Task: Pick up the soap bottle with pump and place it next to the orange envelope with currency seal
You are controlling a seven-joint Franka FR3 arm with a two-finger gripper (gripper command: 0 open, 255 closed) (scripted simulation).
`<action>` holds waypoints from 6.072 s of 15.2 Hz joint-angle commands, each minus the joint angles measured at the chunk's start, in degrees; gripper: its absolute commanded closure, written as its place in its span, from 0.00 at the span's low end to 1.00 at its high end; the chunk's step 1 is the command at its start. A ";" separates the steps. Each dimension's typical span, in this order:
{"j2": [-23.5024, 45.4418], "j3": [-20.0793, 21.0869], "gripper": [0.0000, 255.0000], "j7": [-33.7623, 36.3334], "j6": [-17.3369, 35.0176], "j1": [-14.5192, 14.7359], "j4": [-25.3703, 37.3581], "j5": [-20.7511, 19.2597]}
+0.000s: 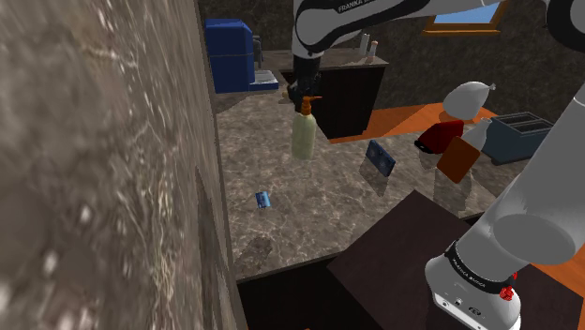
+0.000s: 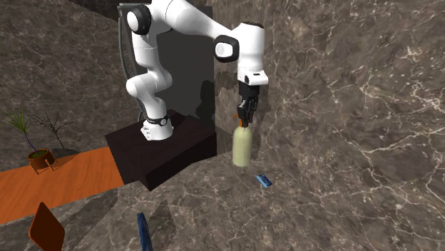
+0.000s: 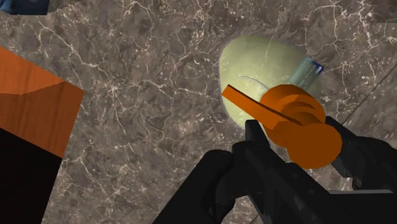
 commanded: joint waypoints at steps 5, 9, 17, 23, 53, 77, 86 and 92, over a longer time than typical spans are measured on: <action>-0.98 0.05 1.00 -0.35 -4.42 0.01 3.46 0.26; -1.36 0.07 1.00 -0.56 -7.40 0.03 6.07 0.38; -1.49 0.12 1.00 -0.93 -13.51 0.08 12.06 0.52; -9.03 -2.51 1.00 -6.61 -11.68 -2.89 3.06 1.52; -27.78 -27.93 1.00 -45.38 -9.92 -18.65 -14.89 -3.71; 1.96 -54.11 1.00 -88.87 -13.80 -31.58 13.58 14.02; 17.56 -53.51 1.00 -100.11 -18.46 -45.29 28.53 25.86; 17.36 -53.39 1.00 -100.69 -13.77 -44.15 23.47 25.94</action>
